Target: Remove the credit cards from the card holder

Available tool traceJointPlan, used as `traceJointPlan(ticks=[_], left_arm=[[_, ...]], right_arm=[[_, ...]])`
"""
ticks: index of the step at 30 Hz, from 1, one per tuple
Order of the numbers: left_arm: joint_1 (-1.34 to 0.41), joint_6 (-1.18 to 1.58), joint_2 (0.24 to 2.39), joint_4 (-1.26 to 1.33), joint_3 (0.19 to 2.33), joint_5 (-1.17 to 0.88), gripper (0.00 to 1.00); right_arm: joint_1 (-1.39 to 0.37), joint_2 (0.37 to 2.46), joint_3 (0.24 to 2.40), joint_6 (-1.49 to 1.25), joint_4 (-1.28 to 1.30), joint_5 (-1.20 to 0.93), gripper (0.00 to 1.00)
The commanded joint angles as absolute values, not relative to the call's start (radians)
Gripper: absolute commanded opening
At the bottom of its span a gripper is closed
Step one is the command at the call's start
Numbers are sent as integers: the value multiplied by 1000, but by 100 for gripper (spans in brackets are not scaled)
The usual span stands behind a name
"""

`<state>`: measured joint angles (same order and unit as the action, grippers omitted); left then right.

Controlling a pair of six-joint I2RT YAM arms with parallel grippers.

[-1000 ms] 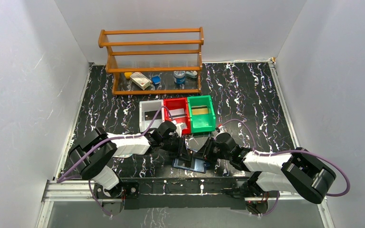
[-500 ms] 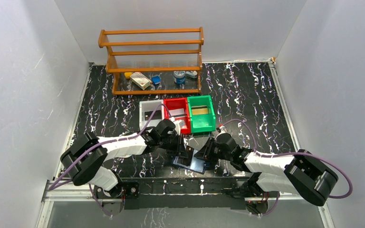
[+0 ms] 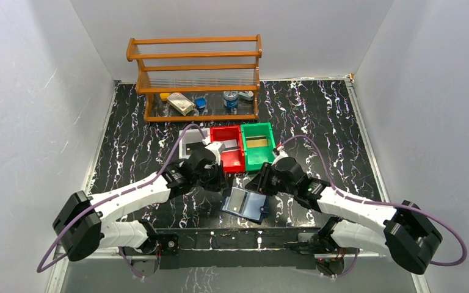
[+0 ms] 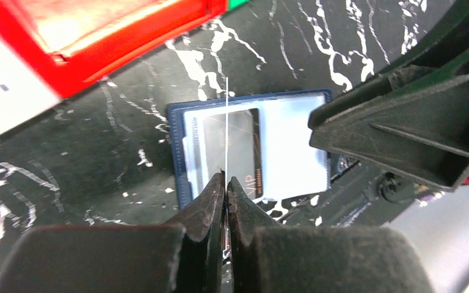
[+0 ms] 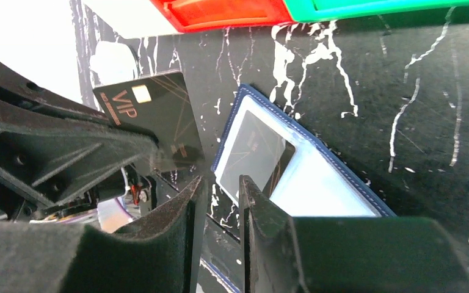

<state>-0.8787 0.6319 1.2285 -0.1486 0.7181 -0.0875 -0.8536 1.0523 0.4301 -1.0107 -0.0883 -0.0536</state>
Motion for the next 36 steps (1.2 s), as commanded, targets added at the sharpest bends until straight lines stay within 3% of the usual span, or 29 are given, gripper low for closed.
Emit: traceJointPlan(ticks=[1, 9, 24, 31, 36], left_arm=[[-872, 593, 1156, -253, 742, 96, 0], [-869, 472, 1096, -302, 753, 228, 0], [-869, 140, 1124, -274, 800, 347, 0], [-863, -207, 1130, -185, 809, 416, 0], [-817, -601, 1098, -76, 748, 298, 0]], right_arm=[[-855, 1089, 443, -1019, -209, -135, 34], [-859, 1253, 415, -1038, -232, -160, 33], [-859, 1215, 410, -1030, -81, -24, 34], [-859, 1132, 378, -1032, -166, -49, 35], [-859, 1098, 376, -1031, -156, -43, 36]])
